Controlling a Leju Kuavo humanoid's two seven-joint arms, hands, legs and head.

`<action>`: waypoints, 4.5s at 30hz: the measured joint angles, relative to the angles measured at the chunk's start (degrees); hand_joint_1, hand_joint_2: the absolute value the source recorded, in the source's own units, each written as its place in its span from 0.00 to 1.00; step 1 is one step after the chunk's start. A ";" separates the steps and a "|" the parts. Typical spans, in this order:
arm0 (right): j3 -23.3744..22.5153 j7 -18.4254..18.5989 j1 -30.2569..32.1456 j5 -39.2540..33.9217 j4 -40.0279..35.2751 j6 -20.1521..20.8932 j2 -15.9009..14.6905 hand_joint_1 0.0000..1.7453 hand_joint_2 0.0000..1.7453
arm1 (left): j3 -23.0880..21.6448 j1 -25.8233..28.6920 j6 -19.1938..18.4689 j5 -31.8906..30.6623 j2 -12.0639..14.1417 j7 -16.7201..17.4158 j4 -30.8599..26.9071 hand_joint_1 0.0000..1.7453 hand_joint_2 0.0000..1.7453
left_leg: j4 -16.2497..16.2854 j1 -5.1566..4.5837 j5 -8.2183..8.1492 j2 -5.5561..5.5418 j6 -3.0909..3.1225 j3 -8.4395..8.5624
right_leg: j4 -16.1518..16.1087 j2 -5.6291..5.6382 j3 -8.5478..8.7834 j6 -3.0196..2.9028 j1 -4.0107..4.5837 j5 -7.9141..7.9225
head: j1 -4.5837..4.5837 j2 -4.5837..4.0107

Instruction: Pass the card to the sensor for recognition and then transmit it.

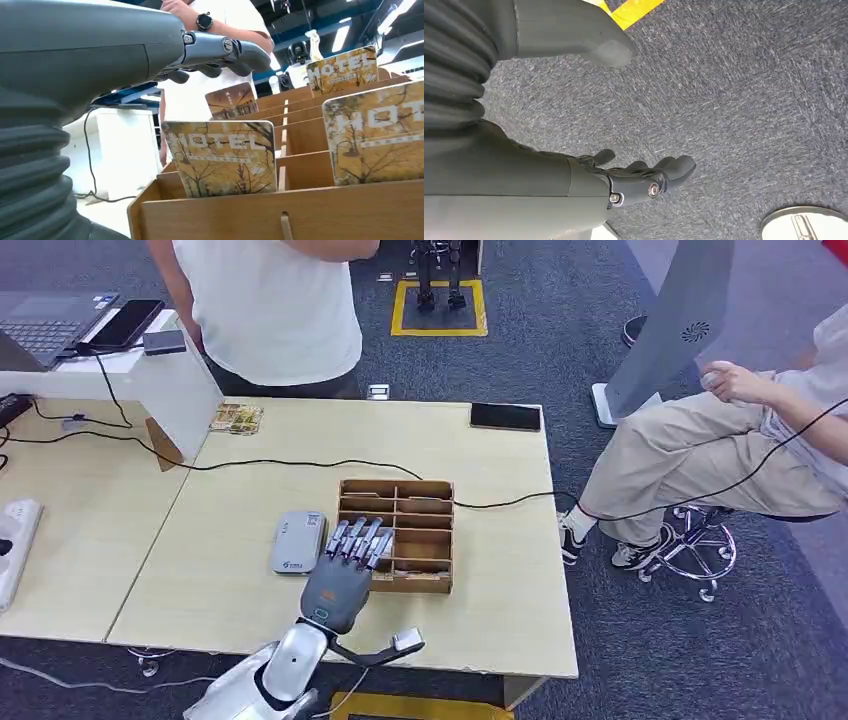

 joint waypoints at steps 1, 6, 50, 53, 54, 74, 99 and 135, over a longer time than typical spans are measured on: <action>0.00 0.00 0.00 0.00 0.00 0.00 0.00 0.00 1.00 | 0.00 -0.02 0.00 0.00 0.11 0.00 -0.11 0.00 1.00 | 0.00 0.00 0.00 0.00 0.00 0.00 | 0.00 0.00 0.00 0.00 0.00 0.00 | -0.02 0.00; 0.02 0.00 0.01 0.00 0.00 0.00 0.00 0.00 1.00 | 0.00 -0.02 -0.39 0.00 0.46 0.13 -0.74 0.00 1.00 | 0.00 0.00 0.00 0.00 0.00 0.00 | 0.00 0.00 0.00 0.00 0.00 0.00 | 0.00 0.00; 0.00 0.74 0.83 -0.07 -1.92 0.07 0.61 0.00 1.00 | 0.00 3.13 -6.54 0.00 2.14 0.56 -11.06 0.00 1.00 | 0.00 0.00 0.00 0.00 0.00 0.00 | 0.00 0.00 0.00 0.00 0.00 0.00 | 0.00 0.00; 0.00 0.74 0.83 -0.02 -1.95 0.09 0.61 0.00 1.00 | -0.50 2.25 -6.58 0.00 2.73 4.42 -11.04 0.00 1.00 | 0.00 0.00 0.00 0.00 0.00 0.00 | 0.00 0.00 0.00 0.00 0.00 0.00 | 0.00 0.00; 0.00 0.74 0.82 -0.02 -1.95 0.09 0.61 0.00 1.00 | -0.66 2.03 -6.56 0.00 2.95 4.83 -11.04 0.00 1.00 | 0.00 0.00 0.00 0.00 0.00 0.00 | 0.00 0.00 0.00 0.00 0.00 0.00 | -0.02 0.00; 0.00 0.57 0.79 0.13 -1.95 0.09 0.63 0.00 1.00 | -1.31 1.66 -7.87 0.00 2.91 -0.61 -7.32 0.00 1.00 | 0.00 0.00 0.00 0.00 0.00 0.00 | 0.00 0.00 0.00 0.00 0.00 0.00 | -0.02 0.00; -0.07 0.00 0.75 1.01 -1.84 0.09 0.63 0.00 1.00 | -1.22 2.58 -6.51 0.00 2.19 -3.54 -6.95 1.00 1.00 | 0.00 0.00 0.00 0.00 0.00 -0.01 | 0.00 0.00 0.00 0.00 0.00 0.00 | -0.02 0.00; -0.61 -1.18 0.57 0.33 -0.90 -0.11 0.87 0.00 1.00 | 15.85 12.72 11.80 0.59 -8.57 -21.73 -18.43 1.00 1.00 | 0.00 -0.02 0.00 -0.10 0.05 0.00 | -0.01 -0.11 0.07 0.03 -0.02 -0.02 | -0.02 0.00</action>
